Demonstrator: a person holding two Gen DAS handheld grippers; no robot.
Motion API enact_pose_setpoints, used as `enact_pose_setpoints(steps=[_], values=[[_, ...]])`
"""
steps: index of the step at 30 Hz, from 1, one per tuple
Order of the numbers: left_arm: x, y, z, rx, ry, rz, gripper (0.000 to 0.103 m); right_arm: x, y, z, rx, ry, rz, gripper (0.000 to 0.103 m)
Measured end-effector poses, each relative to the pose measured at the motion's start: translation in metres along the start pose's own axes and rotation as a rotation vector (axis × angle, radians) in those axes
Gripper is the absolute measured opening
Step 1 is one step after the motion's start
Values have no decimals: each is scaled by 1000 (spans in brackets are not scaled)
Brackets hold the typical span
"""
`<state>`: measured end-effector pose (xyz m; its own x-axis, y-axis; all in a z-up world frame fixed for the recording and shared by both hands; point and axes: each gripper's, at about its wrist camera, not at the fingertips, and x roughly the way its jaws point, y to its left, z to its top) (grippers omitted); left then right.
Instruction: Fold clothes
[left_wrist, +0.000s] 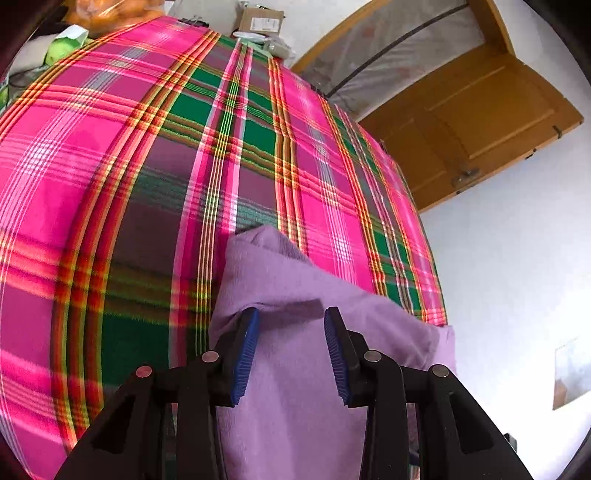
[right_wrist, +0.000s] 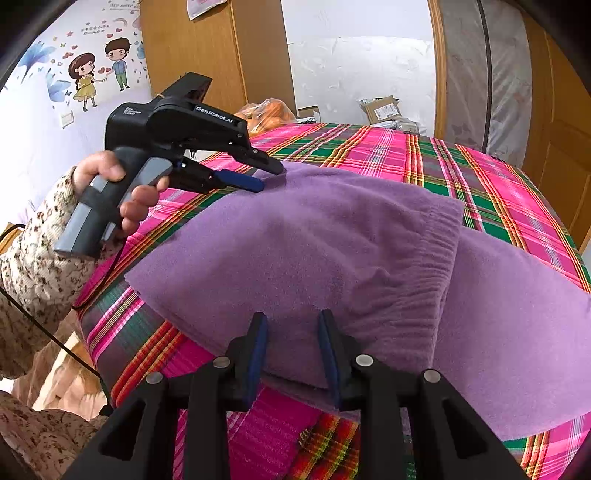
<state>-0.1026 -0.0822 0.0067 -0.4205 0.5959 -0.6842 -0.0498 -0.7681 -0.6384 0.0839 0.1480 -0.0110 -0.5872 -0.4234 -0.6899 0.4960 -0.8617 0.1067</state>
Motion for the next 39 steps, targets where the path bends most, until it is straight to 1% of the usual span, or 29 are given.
enact_pose_setpoints(steps=[4, 7, 8, 11, 16, 19, 23, 26, 28, 31, 34, 35, 37, 39], values=[[1, -4, 3, -7, -3, 1, 38, -1, 0, -1, 4, -3, -4, 30], [-9, -5, -1, -29, -40, -38, 38, -1, 0, -1, 5, -4, -10, 30], [-9, -6, -1, -20, -46, -35, 38, -1, 0, -2, 5, -5, -11, 30], [-6, -6, 1, -5, -39, 12, 38, 0, 1, -1, 7, -4, -18, 30], [-4, 0, 2, -5, -24, -6, 38, 0, 2, 0, 7, -3, -35, 30], [-6, -2, 2, 2, -9, 2, 38, 0, 4, 1, 3, 4, -52, 31], [-12, 6, 0, -44, -11, -2, 38, -2, 11, 5, -23, 13, -93, 31], [-22, 8, -7, -29, -26, 36, 39, -3, 16, 8, -19, 5, -61, 31], [-29, 14, -12, -38, -26, 58, 39, -2, 23, 11, -27, 4, -36, 31], [-36, 27, -17, -77, -14, 55, 39, 4, 44, 17, -89, 7, 0, 38], [-45, 38, -24, -107, -23, 66, 39, 7, 71, 21, -171, -25, 74, 46], [-47, 40, -26, -112, -27, 70, 39, 9, 80, 22, -199, -27, 91, 47], [-50, 44, -30, -121, -25, 70, 39, 18, 98, 24, -254, -16, 105, 48], [-54, 45, -34, -119, -22, 68, 39, 26, 111, 24, -290, -9, 100, 50]])
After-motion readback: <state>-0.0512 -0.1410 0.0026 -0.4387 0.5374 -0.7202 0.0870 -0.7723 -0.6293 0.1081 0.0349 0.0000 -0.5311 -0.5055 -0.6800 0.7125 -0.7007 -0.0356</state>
